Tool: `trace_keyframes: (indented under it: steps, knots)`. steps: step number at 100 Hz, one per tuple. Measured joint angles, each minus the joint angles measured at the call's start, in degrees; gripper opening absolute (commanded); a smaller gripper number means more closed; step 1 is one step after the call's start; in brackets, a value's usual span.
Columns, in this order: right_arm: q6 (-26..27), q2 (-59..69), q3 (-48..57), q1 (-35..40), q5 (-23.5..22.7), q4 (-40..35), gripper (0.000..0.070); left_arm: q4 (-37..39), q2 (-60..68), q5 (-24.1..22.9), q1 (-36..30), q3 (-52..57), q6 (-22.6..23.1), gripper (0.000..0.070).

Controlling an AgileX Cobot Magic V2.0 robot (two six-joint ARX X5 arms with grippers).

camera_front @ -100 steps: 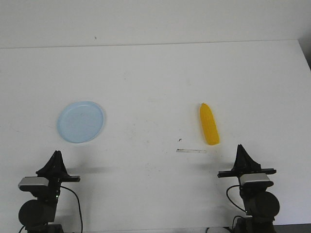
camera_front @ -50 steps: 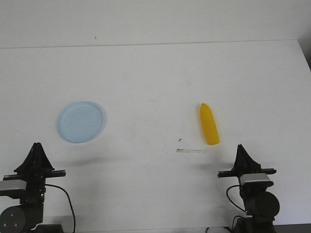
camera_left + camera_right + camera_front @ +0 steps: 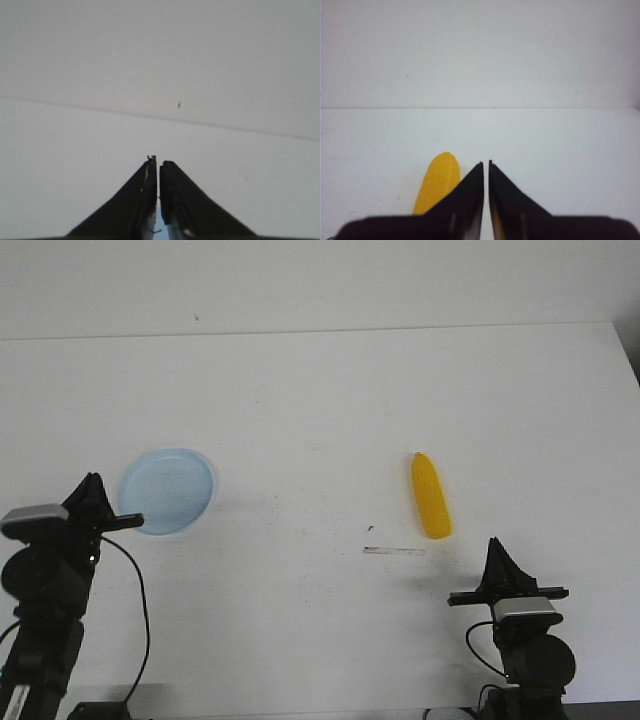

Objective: Place corn on plate with both arms
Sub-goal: 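Reach the left gripper forward to the edge of the blue plate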

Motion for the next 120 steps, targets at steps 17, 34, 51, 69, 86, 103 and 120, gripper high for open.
trace_keyframes:
  steps: [17,34,51,69,86,103,120]
  knots:
    - [0.0,0.0,0.0,0.0,0.0,0.0,0.0015,-6.49,13.9,0.37,1.77,5.86,0.15,0.0002]
    - [0.0,0.0,0.0,0.0,0.0,0.0,0.0015,-19.32,27.3,0.31,6.88,15.39,-0.26,0.0002]
    - [0.0,0.0,0.0,0.0,0.0,0.0,0.0015,-34.38,36.48,5.46,12.35,26.53,-5.14,0.0002]
    - [0.0,0.0,0.0,0.0,0.0,0.0,0.0015,-41.2,43.52,19.96,17.73,30.8,-7.26,0.0002]
    - [0.0,0.0,0.0,0.0,0.0,0.02,0.0015,-42.34,49.09,25.94,20.31,30.77,-9.18,0.0139]
    - [0.0,0.0,0.0,0.0,0.0,0.0,0.0015,-43.34,52.61,26.16,20.37,30.77,-9.75,0.0215]
    - [0.0,0.0,0.0,0.0,0.0,0.02,0.0015,-43.08,54.77,26.29,19.63,30.77,-9.79,0.021]
